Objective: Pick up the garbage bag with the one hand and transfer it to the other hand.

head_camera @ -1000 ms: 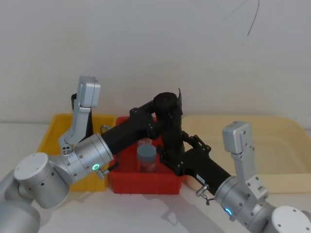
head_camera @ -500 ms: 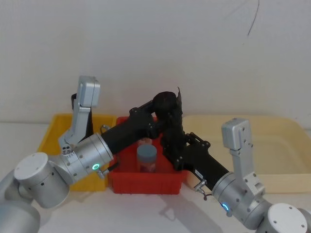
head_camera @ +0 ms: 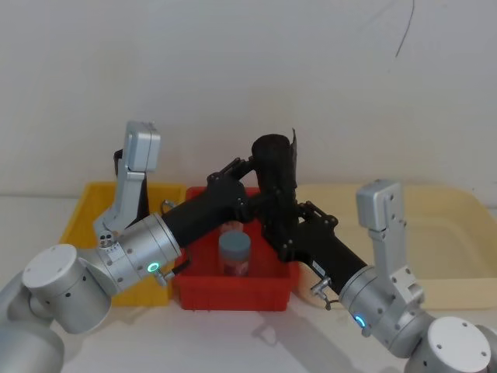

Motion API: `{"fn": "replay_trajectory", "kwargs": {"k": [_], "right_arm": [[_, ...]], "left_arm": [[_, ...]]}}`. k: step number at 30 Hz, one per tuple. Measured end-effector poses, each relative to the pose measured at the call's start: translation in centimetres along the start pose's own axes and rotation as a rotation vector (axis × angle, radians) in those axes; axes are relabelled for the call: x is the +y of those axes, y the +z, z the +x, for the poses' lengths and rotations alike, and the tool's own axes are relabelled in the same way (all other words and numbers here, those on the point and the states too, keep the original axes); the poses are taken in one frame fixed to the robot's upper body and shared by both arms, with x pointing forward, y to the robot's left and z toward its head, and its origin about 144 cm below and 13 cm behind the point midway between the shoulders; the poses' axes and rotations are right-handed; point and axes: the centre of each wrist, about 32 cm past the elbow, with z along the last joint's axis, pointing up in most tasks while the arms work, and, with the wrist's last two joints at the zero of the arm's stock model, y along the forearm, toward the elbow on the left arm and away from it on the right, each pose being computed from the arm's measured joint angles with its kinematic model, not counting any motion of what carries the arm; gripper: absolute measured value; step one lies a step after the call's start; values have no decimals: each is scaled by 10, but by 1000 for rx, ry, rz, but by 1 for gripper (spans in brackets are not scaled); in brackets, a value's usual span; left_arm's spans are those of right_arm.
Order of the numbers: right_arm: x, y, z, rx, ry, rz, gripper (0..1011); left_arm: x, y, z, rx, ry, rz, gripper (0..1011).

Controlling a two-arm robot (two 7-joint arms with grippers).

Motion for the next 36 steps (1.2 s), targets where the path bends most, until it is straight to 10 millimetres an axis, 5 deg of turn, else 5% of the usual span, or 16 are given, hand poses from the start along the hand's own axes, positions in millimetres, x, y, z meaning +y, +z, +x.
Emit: {"fn": "replay_trajectory", "kwargs": {"k": [4,31,36], "right_arm": [[0,3,4,-4,-13,7,531],[-55,29,92,-122,-312,-96,530],[-69,32,110,-145,-373,-139,679]], "left_arm": [[0,0,0,0,0,0,1002],[0,0,0,0,0,0,1001],[0,0,0,0,0,0,1001]]}}
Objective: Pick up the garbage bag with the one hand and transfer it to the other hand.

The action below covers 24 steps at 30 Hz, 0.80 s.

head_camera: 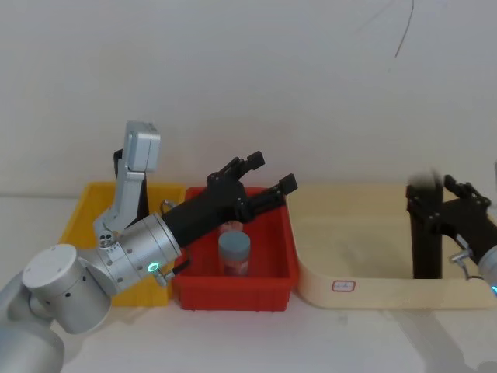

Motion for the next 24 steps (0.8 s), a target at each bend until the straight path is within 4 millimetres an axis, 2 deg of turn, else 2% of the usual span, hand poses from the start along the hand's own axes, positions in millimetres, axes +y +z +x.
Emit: {"fn": "replay_trajectory", "kwargs": {"k": [6,13,24], "right_arm": [[-4,0,13,-27,-25,-30,841],[-4,6,15,-57,-6,-24,1001],[9,20,4,-81,98,35,1001]], "left_arm": [[0,0,0,0,1,0,1002],[5,0,0,-8,27,-17,1001],[26,5,3,-48,126,-45,1001]]}}
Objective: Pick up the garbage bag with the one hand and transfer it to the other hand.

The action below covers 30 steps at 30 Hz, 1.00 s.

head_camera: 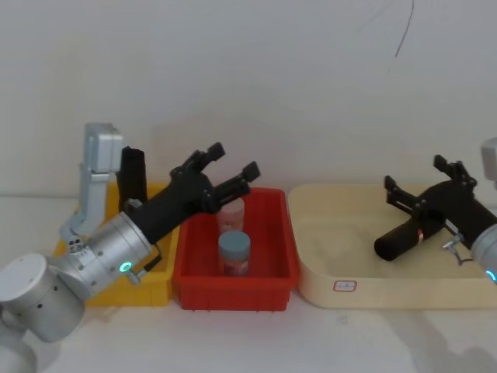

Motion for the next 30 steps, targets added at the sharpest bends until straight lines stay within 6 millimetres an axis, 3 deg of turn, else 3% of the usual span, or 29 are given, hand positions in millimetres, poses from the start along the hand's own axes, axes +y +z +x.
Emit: {"fn": "replay_trajectory", "kwargs": {"k": [18,30], "right_arm": [[34,1,-37,62,250,32,1001],[55,-8,-65,132,432,3,1001]], "left_arm": [[50,13,9,-98,199,8,1002],[64,11,3,-112,226,58,1002]]}}
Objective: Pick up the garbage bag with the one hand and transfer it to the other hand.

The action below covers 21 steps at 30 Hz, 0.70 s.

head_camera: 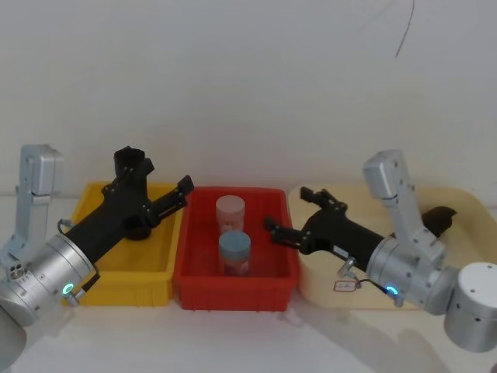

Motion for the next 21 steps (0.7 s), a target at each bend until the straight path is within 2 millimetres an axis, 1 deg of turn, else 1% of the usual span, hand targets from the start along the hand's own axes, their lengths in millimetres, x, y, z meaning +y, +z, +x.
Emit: {"fn": "replay_trajectory", "kwargs": {"k": [6,12,17,19,21], "right_arm": [[13,-2,-3,18,68,-18,1001],[25,-2,-2,27,112,-32,1001],[31,-3,2,33,134,-48,1001],[36,-3,7,37,151,-66,1001],[37,-3,7,37,155,-69,1001]], "left_arm": [[3,-1,-1,-3,4,14,1001],[5,-1,-2,-5,6,24,1001],[6,-1,-3,-6,7,28,1001],[6,-2,-3,-7,9,31,1002],[7,-2,-3,-8,9,31,1001]]}}
